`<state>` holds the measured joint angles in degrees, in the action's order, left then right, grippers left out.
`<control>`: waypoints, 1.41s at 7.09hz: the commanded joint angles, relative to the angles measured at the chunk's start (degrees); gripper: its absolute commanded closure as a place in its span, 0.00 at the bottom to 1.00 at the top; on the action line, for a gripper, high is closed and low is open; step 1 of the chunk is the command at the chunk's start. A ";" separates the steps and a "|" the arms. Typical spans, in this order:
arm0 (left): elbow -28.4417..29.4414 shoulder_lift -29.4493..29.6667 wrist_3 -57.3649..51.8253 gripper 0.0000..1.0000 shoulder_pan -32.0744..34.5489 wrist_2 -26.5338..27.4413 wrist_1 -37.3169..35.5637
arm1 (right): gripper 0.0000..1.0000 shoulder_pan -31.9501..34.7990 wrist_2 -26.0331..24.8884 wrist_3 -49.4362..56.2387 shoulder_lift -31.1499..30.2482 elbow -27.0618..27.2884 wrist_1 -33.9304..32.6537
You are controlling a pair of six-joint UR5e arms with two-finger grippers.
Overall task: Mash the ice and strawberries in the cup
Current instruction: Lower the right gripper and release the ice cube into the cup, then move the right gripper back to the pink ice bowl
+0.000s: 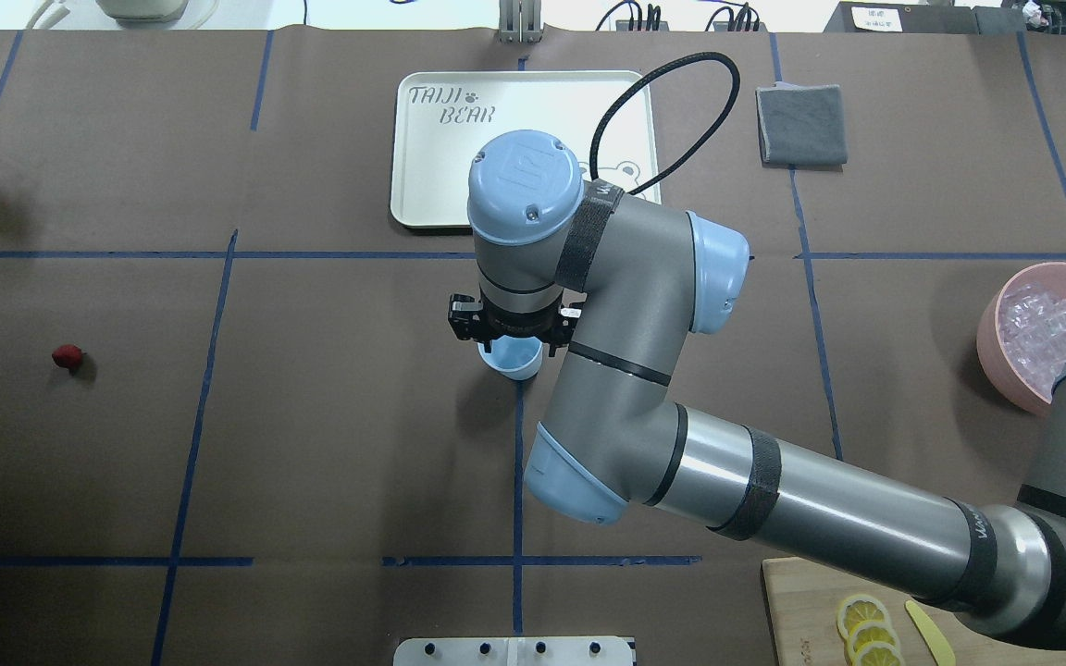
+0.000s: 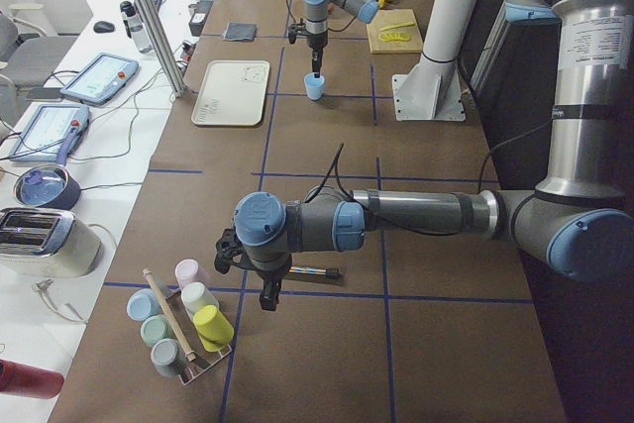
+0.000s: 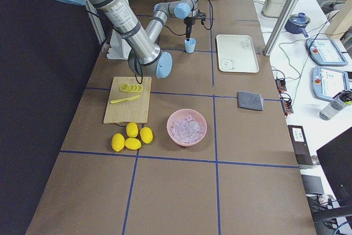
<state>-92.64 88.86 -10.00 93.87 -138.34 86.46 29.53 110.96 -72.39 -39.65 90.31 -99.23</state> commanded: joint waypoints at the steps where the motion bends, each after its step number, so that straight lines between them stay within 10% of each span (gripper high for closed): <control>1: -0.35 -0.09 0.07 0.00 0.00 0.00 -0.07 | 0.02 0.00 -0.04 0.06 0.01 0.13 0.00; 6: -0.53 -0.09 0.07 0.00 0.00 0.00 -0.07 | 0.01 1.05 -0.56 -0.55 0.71 1.26 -0.17; 10: -1.23 -0.09 0.07 0.00 0.00 0.00 -0.07 | 0.01 8.85 -0.48 0.50 -11.98 28.17 -13.25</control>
<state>-93.67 88.77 -9.93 93.87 -138.34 86.42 35.43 110.42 -72.17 -45.67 108.84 -109.11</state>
